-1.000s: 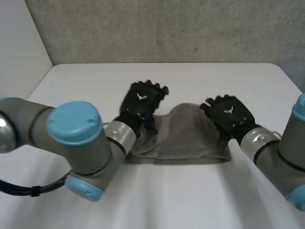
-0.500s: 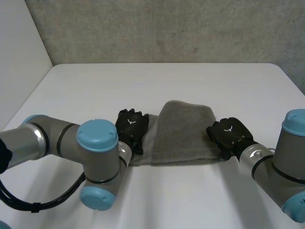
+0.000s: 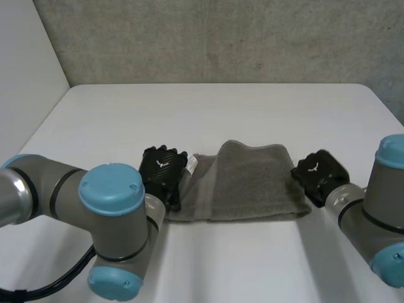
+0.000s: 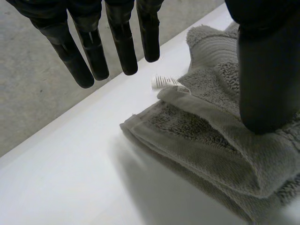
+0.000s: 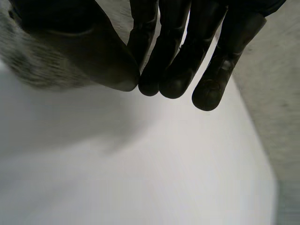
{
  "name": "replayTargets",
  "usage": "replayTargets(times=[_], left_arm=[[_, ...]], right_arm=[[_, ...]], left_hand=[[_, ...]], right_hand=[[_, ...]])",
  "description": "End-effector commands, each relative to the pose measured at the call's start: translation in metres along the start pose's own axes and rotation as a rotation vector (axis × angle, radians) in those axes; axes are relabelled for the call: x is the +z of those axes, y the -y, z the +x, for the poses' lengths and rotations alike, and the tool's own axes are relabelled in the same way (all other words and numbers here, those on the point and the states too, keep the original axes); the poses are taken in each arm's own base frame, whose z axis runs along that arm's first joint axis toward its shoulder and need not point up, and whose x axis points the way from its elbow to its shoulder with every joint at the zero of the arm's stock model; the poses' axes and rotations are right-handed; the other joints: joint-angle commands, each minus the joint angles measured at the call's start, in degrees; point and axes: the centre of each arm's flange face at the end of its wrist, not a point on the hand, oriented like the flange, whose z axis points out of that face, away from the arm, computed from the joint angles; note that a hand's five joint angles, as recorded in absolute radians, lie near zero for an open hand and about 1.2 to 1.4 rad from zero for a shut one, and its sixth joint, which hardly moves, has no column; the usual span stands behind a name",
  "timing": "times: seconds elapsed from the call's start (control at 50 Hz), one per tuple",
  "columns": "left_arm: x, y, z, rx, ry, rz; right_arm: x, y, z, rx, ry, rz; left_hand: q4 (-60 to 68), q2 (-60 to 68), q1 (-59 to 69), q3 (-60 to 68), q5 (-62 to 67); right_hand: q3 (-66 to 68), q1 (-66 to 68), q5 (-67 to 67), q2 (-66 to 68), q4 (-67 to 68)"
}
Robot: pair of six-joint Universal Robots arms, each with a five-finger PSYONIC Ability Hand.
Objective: Fold the towel.
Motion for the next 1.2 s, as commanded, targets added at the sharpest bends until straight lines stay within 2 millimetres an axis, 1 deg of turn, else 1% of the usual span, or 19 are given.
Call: replayTargets(times=[0.02,0.06,0.08,0.12,0.16,0.18,0.22,0.3,0.32,0.34,0.4,0.44,0.46,0.5,0.54,0.64,0.74,1.12,1.2], left_arm=[[-0.014,0.014,-0.011,-0.022,0.033,0.025],[-0.014,0.023,-0.022,-0.033,0.061,0.046],[-0.014,0.023,-0.022,-0.034,0.061,0.046],[-0.009,0.030,-0.043,-0.050,0.113,0.062],[-0.006,0.033,-0.055,-0.060,0.146,0.068],[-0.006,0.033,-0.055,-0.060,0.146,0.068],[-0.004,0.035,-0.073,-0.071,0.190,0.069],[-0.003,0.031,-0.079,-0.078,0.205,0.056],[-0.004,0.028,-0.078,-0.081,0.201,0.046],[-0.005,0.024,-0.077,-0.082,0.196,0.037],[-0.006,0.022,-0.076,-0.085,0.190,0.031],[-0.008,0.022,-0.073,-0.093,0.176,0.034],[-0.008,0.022,-0.073,-0.093,0.176,0.034],[-0.007,0.025,-0.070,-0.107,0.145,0.049],[-0.006,0.028,-0.067,-0.116,0.126,0.062],[-0.006,0.037,-0.060,-0.139,0.073,0.098],[-0.007,0.037,-0.057,-0.139,0.063,0.102],[-0.008,0.034,-0.054,-0.160,0.053,0.094],[-0.008,0.033,-0.054,-0.161,0.053,0.092]], right_arm=[[0.000,0.044,0.014,-0.094,-0.073,0.121],[-0.007,0.075,0.006,-0.125,-0.065,0.228],[-0.007,0.076,0.006,-0.125,-0.065,0.229],[-0.017,0.106,-0.011,-0.156,-0.050,0.330],[-0.021,0.120,-0.024,-0.169,-0.029,0.374],[-0.021,0.120,-0.025,-0.169,-0.029,0.374],[-0.018,0.130,-0.051,-0.187,0.022,0.391],[-0.016,0.128,-0.058,-0.155,0.024,0.356],[-0.018,0.126,-0.055,-0.126,0.011,0.338],[-0.019,0.121,-0.055,-0.087,0.008,0.318],[-0.021,0.116,-0.053,-0.032,0.009,0.305],[-0.021,0.100,-0.025,0.104,-0.022,0.287],[-0.021,0.099,-0.025,0.105,-0.022,0.287],[-0.016,0.064,0.005,0.252,-0.040,0.244],[-0.015,0.048,0.013,0.313,-0.032,0.226],[-0.015,0.013,0.022,0.445,0.003,0.165],[-0.016,-0.020,0.010,0.503,0.048,0.084],[-0.006,-0.036,-0.012,0.526,0.129,0.061],[-0.001,-0.038,-0.014,0.530,0.123,0.065]], left_hand=[[-6.21,-6.31,-5.89,-5.52,-15.05],[-6.21,-6.31,-5.89,-5.52,-15.05],[-6.21,-6.31,-5.89,-5.52,-15.05],[-6.21,-6.31,-5.89,-5.52,-15.05],[-6.21,-6.31,-5.89,-5.52,-15.05],[-6.21,-6.31,-5.89,-5.52,-15.05],[-6.38,-6.48,-6.06,-5.69,-15.22],[-6.38,-6.48,-6.06,-5.69,-15.22],[-6.38,-6.48,-6.06,-5.69,-15.22],[-6.38,-6.48,-6.06,-5.69,-15.22],[-6.38,-6.48,-6.06,-5.69,-15.22],[-6.38,-6.48,-6.06,-5.69,-15.22],[-6.38,-6.48,-6.06,-5.69,-15.22],[-6.38,-6.48,-6.06,-5.69,-15.22],[-6.38,-6.48,-6.06,-5.69,-15.22],[-7.21,-7.31,-6.90,-6.53,-16.05],[-12.59,-12.69,-12.27,-11.90,-21.43],[-17.31,-17.41,-16.99,-16.62,-26.15],[-17.31,-17.41,-16.99,-16.62,-26.15]], right_hand=[[3.46,2.33,2.14,3.40,2.98],[3.46,2.33,2.14,3.40,2.98],[3.46,2.33,2.14,3.40,2.98],[3.46,2.33,2.14,3.40,2.98],[3.46,2.33,2.14,3.40,2.98],[3.46,2.33,2.14,3.40,2.98],[3.46,2.33,2.14,3.40,2.98],[-7.07,-8.20,-8.39,-7.13,-7.56],[-34.55,-35.68,-35.87,-34.61,-35.04],[-50.81,-51.94,-52.13,-50.87,-51.30],[-50.98,-52.11,-52.30,-51.04,-51.46],[-52.15,-53.28,-53.47,-52.21,-52.64],[-52.15,-53.28,-53.47,-52.21,-52.64],[-52.15,-53.28,-53.47,-52.21,-52.64],[-52.49,-53.62,-53.81,-52.55,-52.97],[-54.00,-55.14,-55.32,-54.06,-54.49],[-51.99,-53.12,-53.31,-52.05,-52.48],[-49.29,-50.43,-50.62,-49.35,-49.78],[-42.10,-43.23,-43.42,-42.16,-42.58]])
